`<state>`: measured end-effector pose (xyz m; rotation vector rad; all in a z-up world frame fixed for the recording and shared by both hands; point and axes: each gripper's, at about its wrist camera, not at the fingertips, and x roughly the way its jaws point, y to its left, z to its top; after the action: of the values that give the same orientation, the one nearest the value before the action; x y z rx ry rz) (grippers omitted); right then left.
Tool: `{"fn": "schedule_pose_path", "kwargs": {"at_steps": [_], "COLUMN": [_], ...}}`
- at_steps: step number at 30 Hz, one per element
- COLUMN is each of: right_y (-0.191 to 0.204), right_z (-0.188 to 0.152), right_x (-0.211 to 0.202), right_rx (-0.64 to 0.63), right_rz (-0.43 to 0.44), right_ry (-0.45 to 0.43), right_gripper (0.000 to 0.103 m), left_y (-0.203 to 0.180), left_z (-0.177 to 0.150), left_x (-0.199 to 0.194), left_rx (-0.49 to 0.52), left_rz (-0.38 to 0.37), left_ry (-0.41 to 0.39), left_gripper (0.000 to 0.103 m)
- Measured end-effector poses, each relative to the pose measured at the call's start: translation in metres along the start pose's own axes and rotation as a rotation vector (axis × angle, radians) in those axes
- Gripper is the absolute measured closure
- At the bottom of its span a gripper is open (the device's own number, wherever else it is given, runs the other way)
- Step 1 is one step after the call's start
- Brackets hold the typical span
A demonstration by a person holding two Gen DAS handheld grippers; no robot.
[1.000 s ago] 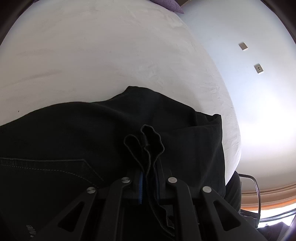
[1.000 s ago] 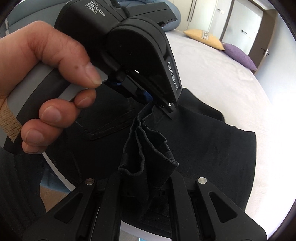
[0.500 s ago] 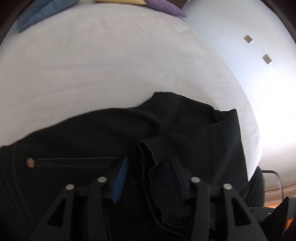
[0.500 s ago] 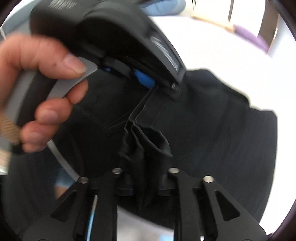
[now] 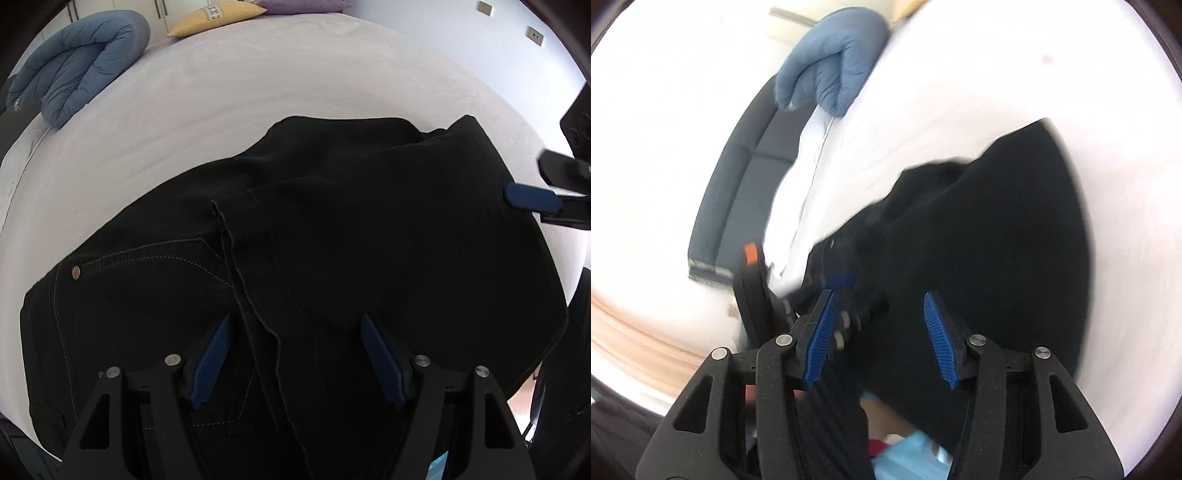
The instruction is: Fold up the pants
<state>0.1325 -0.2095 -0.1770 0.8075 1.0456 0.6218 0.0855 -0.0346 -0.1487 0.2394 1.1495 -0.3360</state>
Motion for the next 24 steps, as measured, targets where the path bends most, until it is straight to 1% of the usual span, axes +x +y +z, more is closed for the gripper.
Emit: {"fn": "schedule_pose_path", "kwargs": {"at_steps": [2, 3, 5, 6, 7, 8, 9, 11, 13, 14, 15, 18, 19, 21, 24], "right_y": [-0.023, -0.034, -0.044, -0.054, -0.055, -0.054, -0.062, -0.065, -0.059, -0.042, -0.036, -0.022, -0.021, -0.02, -0.013], "right_z": [0.021, 0.032, 0.029, 0.039, 0.037, 0.032, 0.036, 0.029, 0.009, 0.001, -0.012, -0.045, -0.056, -0.073, -0.088], "right_x": [0.002, 0.006, 0.018, 0.017, 0.016, 0.012, 0.004, 0.009, 0.005, 0.005, -0.001, -0.003, -0.007, -0.013, -0.018], "right_rx": [0.038, 0.05, 0.052, 0.052, 0.044, 0.034, 0.026, -0.006, -0.038, -0.051, -0.052, -0.094, -0.096, -0.098, -0.109], "right_rz": [0.059, 0.059, 0.062, 0.051, 0.037, 0.047, 0.052, 0.046, 0.034, 0.038, 0.051, 0.035, 0.032, 0.028, -0.002], "right_ry": [0.028, 0.036, 0.071, 0.081, 0.08, 0.08, 0.087, 0.116, 0.138, 0.15, 0.169, 0.217, 0.223, 0.207, 0.213], "right_gripper": [0.056, 0.056, 0.058, 0.063, 0.068, 0.068, 0.068, 0.068, 0.068, 0.068, 0.066, 0.066, 0.066, 0.066, 0.066], "left_y": [-0.001, -0.001, -0.002, -0.002, -0.002, 0.0, 0.0, -0.002, -0.003, -0.005, -0.005, -0.004, -0.003, -0.002, -0.001], "left_z": [-0.001, 0.0, 0.002, 0.004, 0.005, 0.004, 0.005, 0.003, 0.004, 0.003, 0.002, 0.002, 0.002, 0.001, 0.0], "left_x": [0.0, 0.0, 0.002, 0.003, 0.004, 0.004, 0.004, 0.004, 0.005, 0.005, 0.004, 0.003, 0.003, 0.004, 0.002], "left_rx": [-0.016, -0.017, -0.018, -0.019, -0.017, -0.017, -0.019, -0.017, -0.018, -0.019, -0.019, -0.022, -0.022, -0.023, -0.028], "left_rz": [0.013, 0.019, 0.022, 0.023, 0.024, 0.024, 0.024, 0.024, 0.021, 0.02, 0.02, 0.02, 0.021, 0.02, 0.014], "left_ry": [0.001, 0.006, 0.011, 0.013, 0.015, 0.015, 0.015, 0.012, 0.01, 0.009, 0.008, 0.003, 0.002, 0.0, -0.006], "left_gripper": [0.028, 0.028, 0.028, 0.028, 0.028, 0.028, 0.028, 0.028, 0.028, 0.028, 0.028, 0.028, 0.028, 0.028, 0.028]}}
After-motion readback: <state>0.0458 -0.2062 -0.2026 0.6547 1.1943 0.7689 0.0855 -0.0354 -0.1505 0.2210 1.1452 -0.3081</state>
